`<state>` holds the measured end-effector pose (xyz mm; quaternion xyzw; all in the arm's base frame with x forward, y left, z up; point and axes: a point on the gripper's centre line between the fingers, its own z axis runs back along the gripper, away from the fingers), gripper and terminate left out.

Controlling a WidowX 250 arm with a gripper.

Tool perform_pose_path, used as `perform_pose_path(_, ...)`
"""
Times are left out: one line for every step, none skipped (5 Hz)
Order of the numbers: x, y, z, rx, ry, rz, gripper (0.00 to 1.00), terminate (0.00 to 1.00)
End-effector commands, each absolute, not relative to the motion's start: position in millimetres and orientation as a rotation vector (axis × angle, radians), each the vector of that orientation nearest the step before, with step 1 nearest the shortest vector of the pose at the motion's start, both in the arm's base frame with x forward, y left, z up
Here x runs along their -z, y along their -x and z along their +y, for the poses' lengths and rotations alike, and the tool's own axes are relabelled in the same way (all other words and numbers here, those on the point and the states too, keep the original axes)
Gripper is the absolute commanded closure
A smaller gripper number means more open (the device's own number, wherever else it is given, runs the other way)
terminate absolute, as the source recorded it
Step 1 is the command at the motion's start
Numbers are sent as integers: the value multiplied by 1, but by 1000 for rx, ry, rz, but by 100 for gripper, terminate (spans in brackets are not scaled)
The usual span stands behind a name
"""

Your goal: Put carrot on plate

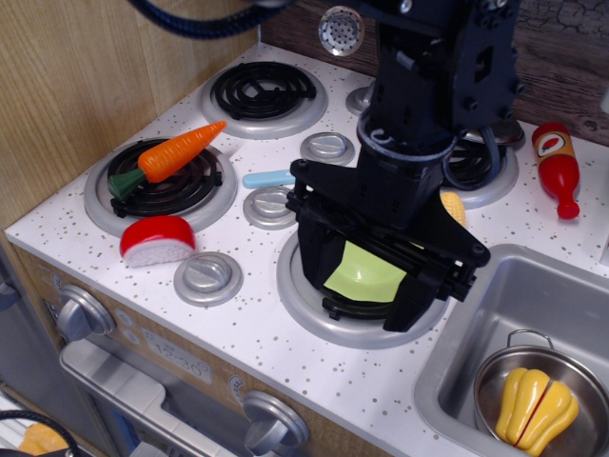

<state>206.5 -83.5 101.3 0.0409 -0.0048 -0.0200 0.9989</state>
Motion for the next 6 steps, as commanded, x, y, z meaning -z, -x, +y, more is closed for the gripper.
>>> perform_pose_path(-101, -207, -84, 40, -82, -10, 0, 0)
perform_pose_path(-100, -212, -58, 58, -121, -4, 0, 0)
perform_pose_path(-99, -220, -18, 113, -174, -3, 0, 0)
perform_pose_path(-85, -241, 31, 185, -223, -43, 0, 0)
perform_pose_path(-88, -262, 77, 172, -307, -52, 0, 0)
perform_pose_path(-81, -285, 109, 178, -353, -107, 0, 0)
